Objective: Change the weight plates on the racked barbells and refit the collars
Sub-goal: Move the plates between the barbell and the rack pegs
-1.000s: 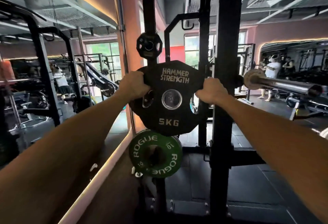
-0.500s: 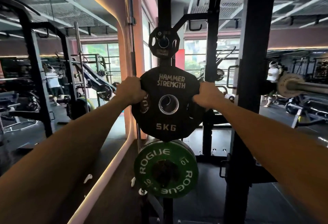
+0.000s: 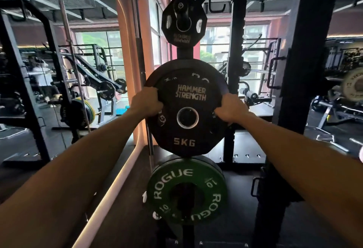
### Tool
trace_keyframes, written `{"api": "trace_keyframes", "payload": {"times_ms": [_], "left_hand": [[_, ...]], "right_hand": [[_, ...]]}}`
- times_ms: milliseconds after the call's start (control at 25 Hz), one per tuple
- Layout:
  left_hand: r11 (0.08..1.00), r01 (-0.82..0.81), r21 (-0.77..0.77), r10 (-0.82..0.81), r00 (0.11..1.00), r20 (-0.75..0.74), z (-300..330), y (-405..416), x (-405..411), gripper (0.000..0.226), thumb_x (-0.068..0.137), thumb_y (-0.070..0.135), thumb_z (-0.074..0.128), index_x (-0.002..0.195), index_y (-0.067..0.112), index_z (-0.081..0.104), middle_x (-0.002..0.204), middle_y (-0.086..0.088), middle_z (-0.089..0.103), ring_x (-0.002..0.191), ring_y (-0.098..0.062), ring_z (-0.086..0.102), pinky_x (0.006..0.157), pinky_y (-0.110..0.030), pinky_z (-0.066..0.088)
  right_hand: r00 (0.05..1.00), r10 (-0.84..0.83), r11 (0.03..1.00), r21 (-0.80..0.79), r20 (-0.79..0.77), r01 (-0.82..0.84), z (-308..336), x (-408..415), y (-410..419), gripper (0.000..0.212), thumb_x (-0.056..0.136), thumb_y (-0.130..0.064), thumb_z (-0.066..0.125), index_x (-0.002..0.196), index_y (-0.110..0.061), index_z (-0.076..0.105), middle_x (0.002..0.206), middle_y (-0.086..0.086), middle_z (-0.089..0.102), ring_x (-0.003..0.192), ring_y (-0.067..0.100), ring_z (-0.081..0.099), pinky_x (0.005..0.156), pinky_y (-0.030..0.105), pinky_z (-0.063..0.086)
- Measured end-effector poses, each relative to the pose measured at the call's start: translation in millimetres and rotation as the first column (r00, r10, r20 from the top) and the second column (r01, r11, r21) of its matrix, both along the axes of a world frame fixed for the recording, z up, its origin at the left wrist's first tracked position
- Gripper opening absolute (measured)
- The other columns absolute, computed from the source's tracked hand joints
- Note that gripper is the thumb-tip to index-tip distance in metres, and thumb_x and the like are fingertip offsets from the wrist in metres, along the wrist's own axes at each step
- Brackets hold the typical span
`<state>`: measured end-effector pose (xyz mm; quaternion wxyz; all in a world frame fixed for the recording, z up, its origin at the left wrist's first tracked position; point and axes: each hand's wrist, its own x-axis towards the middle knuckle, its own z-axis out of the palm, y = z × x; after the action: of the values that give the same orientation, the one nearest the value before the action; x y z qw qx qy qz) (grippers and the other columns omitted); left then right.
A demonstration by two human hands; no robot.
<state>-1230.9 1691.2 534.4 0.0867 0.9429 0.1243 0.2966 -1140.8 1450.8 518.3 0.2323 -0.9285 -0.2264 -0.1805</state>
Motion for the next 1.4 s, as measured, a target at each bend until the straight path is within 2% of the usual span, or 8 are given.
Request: {"api": "trace_keyframes", "payload": {"times_ms": [200, 320, 480, 600, 800, 1000, 1200, 1400], "left_hand": [[1.000, 0.013, -0.012, -0.013, 1.000, -0.021, -22, 23, 38, 0.027, 0.081, 0.018, 0.063, 0.105, 0.004, 0.063, 0.095, -0.015, 0.067, 0.091, -0.034, 0.064, 0.068, -0.032, 0.041], [0.999, 0.021, -0.033, -0.022, 0.999, -0.029, -31, 42, 65, 0.024, 0.082, 0.019, 0.063, 0.101, 0.004, 0.062, 0.081, -0.007, 0.059, 0.085, -0.031, 0.064, 0.066, -0.031, 0.040], [0.998, 0.012, -0.055, -0.013, 1.000, -0.014, -43, 59, 99, 0.027, 0.083, 0.018, 0.062, 0.107, 0.006, 0.060, 0.082, -0.007, 0.059, 0.075, -0.022, 0.058, 0.067, -0.029, 0.039], [1.000, 0.011, -0.011, -0.011, 1.000, -0.019, -47, 66, 123, 0.046, 0.088, 0.022, 0.061, 0.129, 0.005, 0.047, 0.103, -0.015, 0.065, 0.093, -0.033, 0.064, 0.073, -0.035, 0.042], [0.992, -0.029, 0.120, 0.033, 0.999, -0.028, -50, 76, 159, 0.058, 0.095, 0.035, 0.052, 0.136, 0.006, 0.023, 0.106, -0.019, 0.064, 0.093, -0.040, 0.064, 0.077, -0.041, 0.042], [0.968, -0.142, 0.206, 0.169, 0.979, -0.118, -43, 82, 186, 0.057, 0.092, 0.045, 0.050, 0.133, 0.015, 0.025, 0.112, -0.022, 0.057, 0.098, -0.038, 0.059, 0.074, -0.040, 0.035], [0.973, -0.200, 0.114, 0.214, 0.969, -0.125, -56, 89, 221, 0.049, 0.093, 0.042, 0.052, 0.128, 0.017, 0.030, 0.117, -0.022, 0.055, 0.101, -0.035, 0.058, 0.072, -0.037, 0.034], [0.970, -0.195, 0.146, 0.213, 0.970, -0.117, -58, 93, 228, 0.050, 0.094, 0.042, 0.050, 0.131, 0.017, 0.027, 0.116, -0.021, 0.057, 0.101, -0.035, 0.059, 0.073, -0.038, 0.034]], "right_hand": [[0.997, -0.033, 0.999, -0.035, -0.072, 0.031, -18, 35, 24, 0.021, 0.077, -0.019, 0.059, 0.063, -0.012, 0.044, 0.064, 0.004, 0.050, 0.072, 0.030, 0.059, 0.069, 0.035, 0.051], [0.993, -0.050, 0.998, -0.030, -0.111, 0.047, -28, 58, 41, 0.021, 0.076, -0.021, 0.060, 0.063, -0.011, 0.047, 0.067, 0.004, 0.054, 0.078, 0.033, 0.066, 0.075, 0.037, 0.056], [0.995, -0.088, 0.996, -0.032, -0.052, 0.086, -38, 94, 62, 0.021, 0.078, -0.022, 0.061, 0.091, -0.006, 0.060, 0.100, 0.015, 0.064, 0.096, 0.037, 0.063, 0.076, 0.037, 0.049], [0.993, -0.115, 0.990, -0.081, -0.008, 0.114, -42, 123, 72, 0.036, 0.082, -0.029, 0.063, 0.106, -0.004, 0.057, 0.111, 0.018, 0.064, 0.102, 0.038, 0.062, 0.081, 0.040, 0.049], [0.982, -0.186, 0.954, -0.233, 0.035, 0.189, -43, 156, 81, 0.079, 0.092, -0.048, 0.053, 0.144, 0.000, 0.016, 0.138, 0.017, 0.051, 0.121, 0.040, 0.053, 0.098, 0.046, 0.040], [0.960, -0.271, 0.915, -0.327, -0.067, 0.235, -33, 181, 100, 0.079, 0.096, -0.048, 0.046, 0.148, -0.003, 0.006, 0.150, 0.015, 0.037, 0.130, 0.037, 0.045, 0.104, 0.044, 0.035], [0.966, -0.258, 0.801, -0.552, 0.032, 0.233, -25, 210, 113, 0.057, 0.102, -0.038, 0.042, 0.151, -0.021, 0.020, 0.152, 0.010, 0.021, 0.136, 0.035, 0.037, 0.104, 0.046, 0.036], [0.958, -0.288, 0.828, -0.504, -0.005, 0.246, -25, 219, 120, 0.066, 0.097, -0.037, 0.050, 0.151, -0.022, 0.015, 0.151, 0.013, 0.031, 0.135, 0.033, 0.039, 0.103, 0.044, 0.037]]}}
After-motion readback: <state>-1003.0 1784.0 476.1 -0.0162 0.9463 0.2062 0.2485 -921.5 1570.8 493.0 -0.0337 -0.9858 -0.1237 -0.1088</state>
